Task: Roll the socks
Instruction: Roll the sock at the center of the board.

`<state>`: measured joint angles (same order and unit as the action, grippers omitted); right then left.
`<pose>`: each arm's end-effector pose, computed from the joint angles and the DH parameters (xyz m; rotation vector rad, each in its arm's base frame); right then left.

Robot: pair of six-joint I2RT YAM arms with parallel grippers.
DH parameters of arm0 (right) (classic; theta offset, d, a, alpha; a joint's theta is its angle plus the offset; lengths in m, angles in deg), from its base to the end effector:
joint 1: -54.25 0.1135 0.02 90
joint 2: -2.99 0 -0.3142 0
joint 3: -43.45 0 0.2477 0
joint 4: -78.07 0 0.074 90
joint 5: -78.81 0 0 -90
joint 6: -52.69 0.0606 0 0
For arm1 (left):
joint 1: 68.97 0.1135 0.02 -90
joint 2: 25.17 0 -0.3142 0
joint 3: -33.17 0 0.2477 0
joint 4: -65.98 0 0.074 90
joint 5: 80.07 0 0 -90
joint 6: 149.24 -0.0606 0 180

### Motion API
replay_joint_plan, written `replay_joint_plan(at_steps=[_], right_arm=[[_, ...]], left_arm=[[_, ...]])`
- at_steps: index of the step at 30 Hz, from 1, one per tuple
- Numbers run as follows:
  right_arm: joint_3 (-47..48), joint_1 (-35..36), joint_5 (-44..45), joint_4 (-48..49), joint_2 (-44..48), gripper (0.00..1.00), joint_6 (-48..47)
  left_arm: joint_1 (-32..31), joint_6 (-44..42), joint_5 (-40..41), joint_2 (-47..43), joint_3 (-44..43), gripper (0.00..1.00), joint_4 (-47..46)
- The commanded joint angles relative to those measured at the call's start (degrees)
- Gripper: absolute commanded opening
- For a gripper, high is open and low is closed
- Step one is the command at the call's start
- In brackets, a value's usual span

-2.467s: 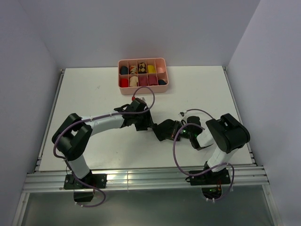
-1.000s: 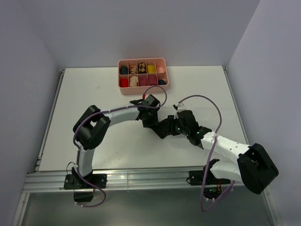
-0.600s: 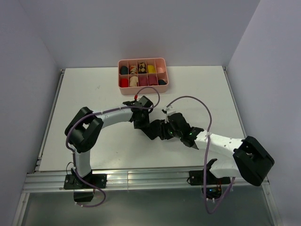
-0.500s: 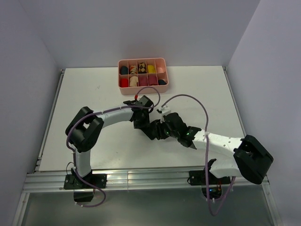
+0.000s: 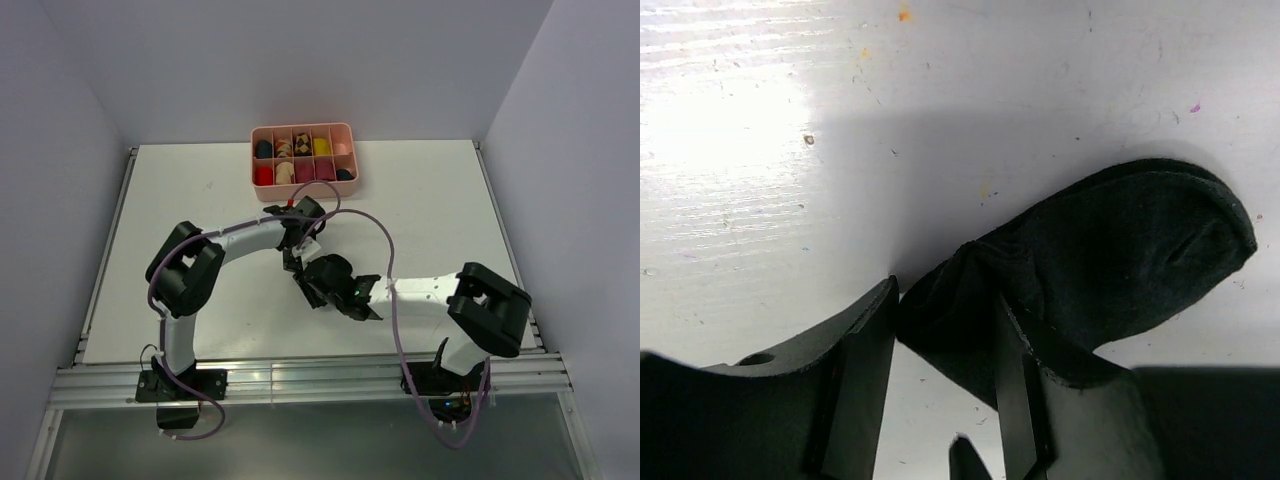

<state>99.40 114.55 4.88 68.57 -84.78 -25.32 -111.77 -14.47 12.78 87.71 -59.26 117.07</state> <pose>0.1719 0.2675 0.2096 -0.7992 2.1374 0.3480 0.3079 -0.2810 0.1888 -0.0608 2.8619 -0.2705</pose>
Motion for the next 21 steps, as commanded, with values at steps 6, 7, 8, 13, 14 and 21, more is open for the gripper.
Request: replay_joint_plan(at_steps=[6,7,8,13,14,21], right_arm=[[2.28,2.2,7.39,-0.82,-7.59,0.48,-0.92],[1.93,2.2,7.65,-0.56,-8.12,0.48,-0.65],[1.66,2.2,8.44,-0.56,-8.56,0.47,-0.13],[0.96,1.94,11.78,-2.49,-12.95,0.31,3.47],[0.44,1.85,11.87,-2.67,-13.3,0.24,4.09],[-5.54,-0.7,-2.84,3.47,-9.19,0.0,6.2]], left_arm=[[-1.05,-2.06,1.46,2.87,0.54,0.47,4.14],[-1.14,-2.06,1.11,2.7,0.63,0.47,3.97],[-1.05,-2.15,0.49,2.7,0.63,0.47,3.62],[-0.96,-2.5,-0.74,1.91,0.45,0.5,3.17],[-0.88,-2.41,-1.18,1.64,0.45,0.5,2.74],[1.41,0.83,-4.17,-3.27,2.03,0.67,-1.12]])
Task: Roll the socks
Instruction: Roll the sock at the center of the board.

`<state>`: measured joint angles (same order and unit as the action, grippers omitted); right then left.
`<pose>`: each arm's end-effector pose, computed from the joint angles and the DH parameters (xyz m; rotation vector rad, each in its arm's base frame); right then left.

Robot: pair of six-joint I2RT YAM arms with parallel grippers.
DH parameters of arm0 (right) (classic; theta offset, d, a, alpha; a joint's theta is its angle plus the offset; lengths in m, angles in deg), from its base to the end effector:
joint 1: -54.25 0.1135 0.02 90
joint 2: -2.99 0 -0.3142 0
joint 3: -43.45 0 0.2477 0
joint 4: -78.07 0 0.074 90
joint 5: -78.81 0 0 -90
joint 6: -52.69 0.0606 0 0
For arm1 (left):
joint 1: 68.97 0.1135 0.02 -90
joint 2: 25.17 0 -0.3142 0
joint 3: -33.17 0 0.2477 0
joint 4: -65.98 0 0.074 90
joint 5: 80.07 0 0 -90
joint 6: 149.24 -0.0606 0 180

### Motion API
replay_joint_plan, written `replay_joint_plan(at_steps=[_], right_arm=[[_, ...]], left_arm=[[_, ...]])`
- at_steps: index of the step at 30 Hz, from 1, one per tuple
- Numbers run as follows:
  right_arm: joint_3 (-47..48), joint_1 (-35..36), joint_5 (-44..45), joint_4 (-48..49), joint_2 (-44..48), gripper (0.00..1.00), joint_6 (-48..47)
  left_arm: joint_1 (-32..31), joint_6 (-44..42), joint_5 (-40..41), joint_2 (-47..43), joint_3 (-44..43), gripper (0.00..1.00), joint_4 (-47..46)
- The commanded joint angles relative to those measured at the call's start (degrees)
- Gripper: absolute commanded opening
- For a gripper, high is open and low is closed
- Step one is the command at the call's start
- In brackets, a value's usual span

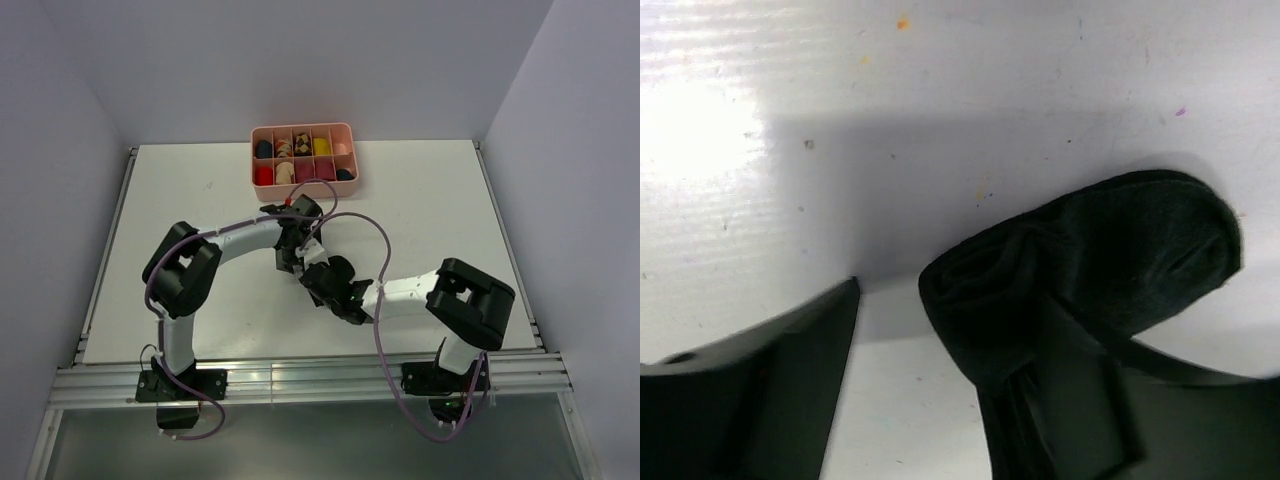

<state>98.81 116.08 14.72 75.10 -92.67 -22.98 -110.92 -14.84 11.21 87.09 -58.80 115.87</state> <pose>0.1808 0.2815 0.1779 -0.6956 2.1313 0.1905 0.3110 -0.2777 0.1918 -0.0667 2.8563 -0.3183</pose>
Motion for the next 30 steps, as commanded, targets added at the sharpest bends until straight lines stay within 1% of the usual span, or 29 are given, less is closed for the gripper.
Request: replay_joint_plan(at_steps=[1,3,4,5,6,7,8,9,10,12,13,14,16,17,18,19,20,23,25,30], right_arm=[[-6.0,-3.02,-15.34,-1.66,-0.33,0.0,4.56],[-9.16,-6.26,-21.22,2.65,2.48,0.0,5.36],[-10.22,-7.58,-27.26,4.23,3.28,0.0,6.49],[-12.49,-8.9,-31.06,7.9,4.76,0.0,7.2],[-13.56,-12.04,-34.4,9.94,5.21,0.0,7.9],[-14.61,-13.73,-41.05,11.87,5.57,0.0,9.56],[-16.54,-15.31,-43.99,15.98,5.66,0.0,10.62],[-17.51,-18.55,-46.54,17.94,5.48,0.0,11.85],[-18.57,-20.06,-51.7,19.61,5.13,0.0,13.95],[-19.37,-24.0,-56.12,23.74,3.55,0.0,16.25],[-19.63,-25.25,-58.06,25.15,2.85,0.0,18.61],[-20.16,-26.22,-62.26,28.38,1.1,0.0,19.94],[-20.34,-29.37,-65.97,31.65,-1.27,0.0,23.88],[-20.25,-30.17,-69.56,34.62,-4.07,0.0,25.12],[-20.51,-31.05,-71.07,36.74,-5.49,0.0,28.18],[-21.3,-32.8,-72.57,42.07,-6.81,0.0,29.86],[-21.65,-33.78,-75.02,44.3,-9.35,0.0,31.53],[-22.62,-37.37,-77.85,52.11,-13.75,0.0,37.34],[-22.71,-38.44,-79.35,53.98,-15.17,0.0,39.72],[-21.74,-40.2,-80.05,52.06,-17.63,0.0,40.43]], left_arm=[[1.25,1.73,-2.6,-4.15,1.66,0.78,-0.37],[2.05,3.49,-2.69,-5.56,2.01,0.81,-1.33],[3.01,4.37,-2.34,-6.87,2.1,0.86,-1.86],[3.45,5.68,-2.16,-7.67,2.8,0.87,-2.47],[3.89,6.39,-1.98,-8.46,3.42,0.89,-3.0],[4.68,7.27,-1.55,-10.38,4.12,0.89,-4.31],[5.04,8.67,-1.46,-11.45,5.86,0.89,-5.02],[5.3,9.38,-1.54,-13.63,6.93,0.89,-5.81],[5.91,10.0,-1.54,-14.7,8.07,0.89,-7.73],[6.36,10.53,-1.46,-17.42,11.23,0.88,-9.59],[6.53,10.36,-1.54,-18.22,12.11,0.88,-10.56],[6.53,8.87,-1.89,-18.75,13.95,0.87,-13.44],[6.27,7.98,-4.34,-19.8,15.63,0.86,-15.48],[5.92,7.28,-5.49,-20.07,17.12,0.85,-16.97],[5.48,7.02,-5.58,-20.16,17.65,0.85,-17.33],[4.09,6.23,-5.59,-20.07,18.01,0.85,-17.42],[3.38,5.96,-5.76,-19.9,18.53,0.85,-17.68],[1.18,5.96,-5.32,-19.63,19.85,0.85,-17.68],[0.65,6.4,-5.32,-19.63,20.73,0.85,-17.77],[0.47,6.05,-6.2,-18.23,20.39,0.84,-18.12]])
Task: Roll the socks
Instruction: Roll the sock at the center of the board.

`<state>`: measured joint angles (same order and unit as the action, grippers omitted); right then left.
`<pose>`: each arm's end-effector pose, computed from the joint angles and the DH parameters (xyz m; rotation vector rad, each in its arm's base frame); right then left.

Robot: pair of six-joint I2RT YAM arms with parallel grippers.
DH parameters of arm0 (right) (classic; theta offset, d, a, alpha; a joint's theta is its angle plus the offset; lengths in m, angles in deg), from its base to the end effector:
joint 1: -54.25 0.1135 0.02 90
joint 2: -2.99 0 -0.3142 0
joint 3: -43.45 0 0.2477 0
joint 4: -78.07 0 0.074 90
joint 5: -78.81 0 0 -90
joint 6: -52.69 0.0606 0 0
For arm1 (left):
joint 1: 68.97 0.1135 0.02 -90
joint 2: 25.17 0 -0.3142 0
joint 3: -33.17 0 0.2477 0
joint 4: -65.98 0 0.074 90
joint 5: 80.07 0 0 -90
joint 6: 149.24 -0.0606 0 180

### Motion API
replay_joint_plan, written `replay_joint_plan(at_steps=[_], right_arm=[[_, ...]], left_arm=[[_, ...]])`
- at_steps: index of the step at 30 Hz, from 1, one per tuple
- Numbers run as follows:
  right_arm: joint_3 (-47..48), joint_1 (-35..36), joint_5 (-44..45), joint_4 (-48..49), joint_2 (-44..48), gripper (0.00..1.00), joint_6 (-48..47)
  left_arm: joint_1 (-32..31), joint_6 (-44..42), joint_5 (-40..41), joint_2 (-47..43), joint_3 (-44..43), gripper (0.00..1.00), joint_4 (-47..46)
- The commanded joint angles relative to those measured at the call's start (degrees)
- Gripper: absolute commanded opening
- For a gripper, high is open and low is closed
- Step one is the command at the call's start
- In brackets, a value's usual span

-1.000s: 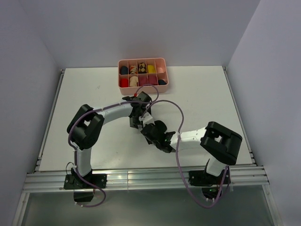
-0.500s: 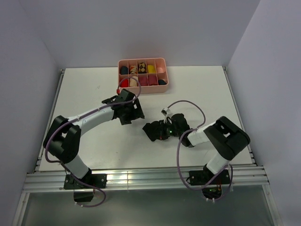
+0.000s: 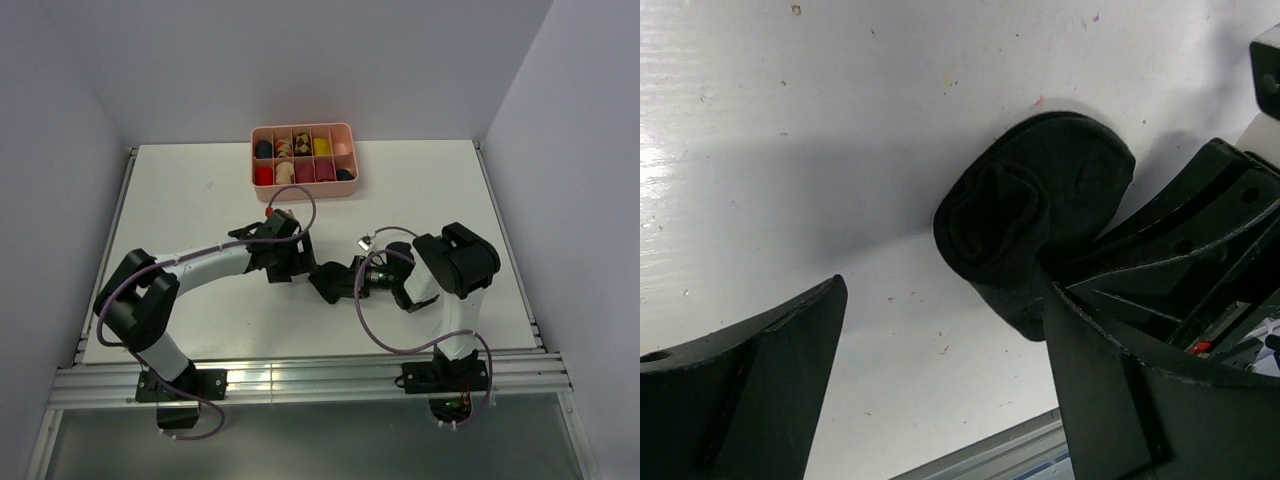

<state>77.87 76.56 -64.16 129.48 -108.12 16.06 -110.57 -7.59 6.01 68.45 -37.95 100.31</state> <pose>0.2500 0.1549 0.1184 -0.0793 2.2799 1.7016 0.2532 -0.2303 0.2197 -0.2105 2.7103 -0.6524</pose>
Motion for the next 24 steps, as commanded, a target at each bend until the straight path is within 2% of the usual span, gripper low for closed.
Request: replay_joint_plan(at_steps=[1,11,15,18,19,21,22,24], right_arm=[[-0.54,-0.86,-1.26,-2.67,-2.36,0.0,1.13],[2.36,-1.39,1.55,-15.84,0.01,0.0,-6.07],[2.8,-1.3,3.04,-18.84,2.38,0.0,-8.27],[3.15,-1.21,6.19,-24.8,8.0,0.09,-12.74],[3.93,-1.12,7.87,-30.3,12.28,0.16,-14.59],[4.9,-0.34,11.73,-36.57,17.13,0.22,-20.45],[6.13,0.19,16.54,-42.26,22.03,0.25,-22.41],[7.19,2.29,22.18,-47.12,26.89,0.3,-27.23]], left_arm=[[-0.05,-1.38,-1.17,0.85,-0.64,0.84,-2.21],[-0.49,-0.24,0.06,9.29,-6.78,0.79,0.69],[-0.93,-0.86,0.84,13.85,-9.69,0.72,4.18],[-1.11,-1.65,2.69,16.15,-11.63,0.67,8.14],[-1.11,-2.26,3.04,16.67,-12.33,0.66,9.12],[-1.11,-2.88,3.66,17.99,-12.86,0.63,10.44],[-1.11,-3.4,3.66,18.43,-13.38,0.61,11.75],[-1.37,-3.93,3.66,19.31,-13.91,0.56,12.81]])
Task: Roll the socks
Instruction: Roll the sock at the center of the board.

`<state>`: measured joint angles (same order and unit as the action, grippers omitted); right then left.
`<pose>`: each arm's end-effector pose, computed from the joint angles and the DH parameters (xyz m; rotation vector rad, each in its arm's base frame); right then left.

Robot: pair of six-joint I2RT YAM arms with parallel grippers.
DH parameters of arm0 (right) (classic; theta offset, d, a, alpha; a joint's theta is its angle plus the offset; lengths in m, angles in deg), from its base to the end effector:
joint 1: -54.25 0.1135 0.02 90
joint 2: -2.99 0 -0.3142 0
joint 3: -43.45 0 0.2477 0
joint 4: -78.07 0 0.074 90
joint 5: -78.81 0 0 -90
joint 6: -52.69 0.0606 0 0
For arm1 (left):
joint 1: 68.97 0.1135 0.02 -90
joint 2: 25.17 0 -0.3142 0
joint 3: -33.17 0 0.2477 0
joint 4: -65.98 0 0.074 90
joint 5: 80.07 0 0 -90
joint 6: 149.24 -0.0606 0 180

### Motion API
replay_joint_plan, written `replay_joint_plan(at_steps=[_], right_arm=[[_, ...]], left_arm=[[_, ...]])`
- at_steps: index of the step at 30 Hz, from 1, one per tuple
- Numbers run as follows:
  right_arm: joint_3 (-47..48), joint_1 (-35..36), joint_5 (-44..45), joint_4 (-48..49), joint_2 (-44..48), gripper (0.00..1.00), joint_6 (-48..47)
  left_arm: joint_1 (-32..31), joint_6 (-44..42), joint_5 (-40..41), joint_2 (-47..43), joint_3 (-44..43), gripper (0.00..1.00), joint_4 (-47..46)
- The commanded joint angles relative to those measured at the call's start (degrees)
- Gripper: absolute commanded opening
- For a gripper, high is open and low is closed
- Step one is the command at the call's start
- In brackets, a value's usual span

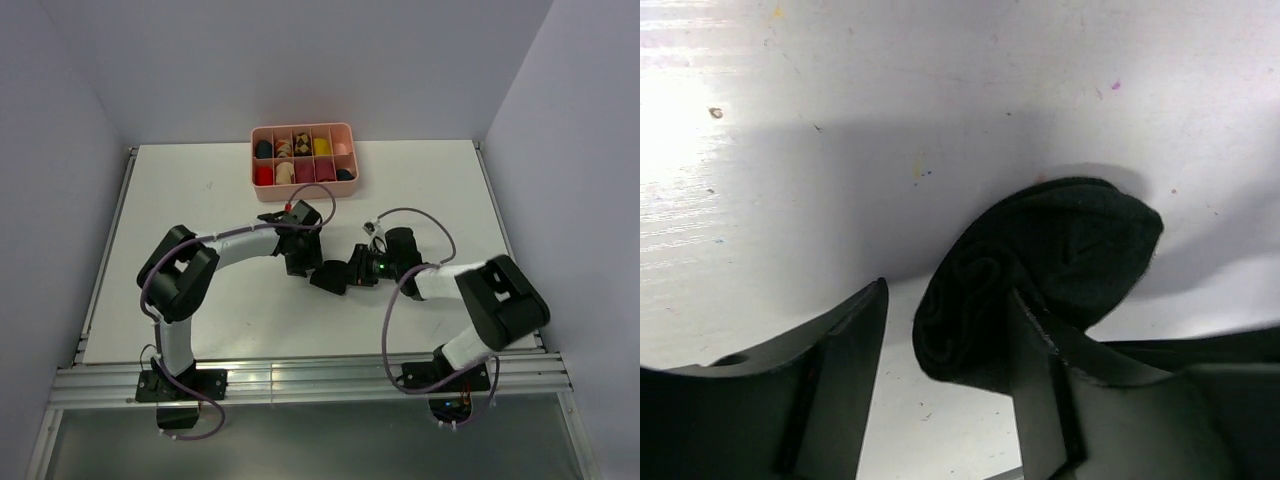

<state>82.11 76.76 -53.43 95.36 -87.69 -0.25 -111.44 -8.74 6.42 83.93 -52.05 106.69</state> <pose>0.2374 0.1425 0.1647 -0.1694 2.3295 1.3629 0.2977 -0.2776 0.1887 -0.1789 2.8279 -0.5231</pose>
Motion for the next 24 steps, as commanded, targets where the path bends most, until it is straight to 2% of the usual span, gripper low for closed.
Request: replay_joint_plan(at_steps=[1,4,7,14,18,24], right_arm=[[4.09,2.98,17.13,-16.94,10.74,0.34,-12.35],[6.02,8.68,30.23,-22.15,17.35,0.4,-17.97],[7.25,14.65,35.46,-23.75,19.65,0.41,-22.46],[10.51,22.84,40.74,-27.53,16.59,0.44,-29.93],[12.0,25.66,43.54,-28.49,14.21,0.45,-29.68],[13.85,26.19,44.96,-30.87,8.06,0.45,-26.25]], left_arm=[[-0.59,-3.3,4.98,4.19,-0.51,0.54,7.31],[-1.03,-4.35,5.7,5.42,-2.01,0.52,8.45],[-1.47,-4.88,5.79,6.12,-2.89,0.52,8.98],[-2.35,-5.76,5.79,6.65,-3.51,0.52,9.42],[-2.43,-6.38,5.88,7.09,-3.77,0.52,9.78],[-2.35,-7.61,6.85,6.83,-4.04,0.51,10.04]])
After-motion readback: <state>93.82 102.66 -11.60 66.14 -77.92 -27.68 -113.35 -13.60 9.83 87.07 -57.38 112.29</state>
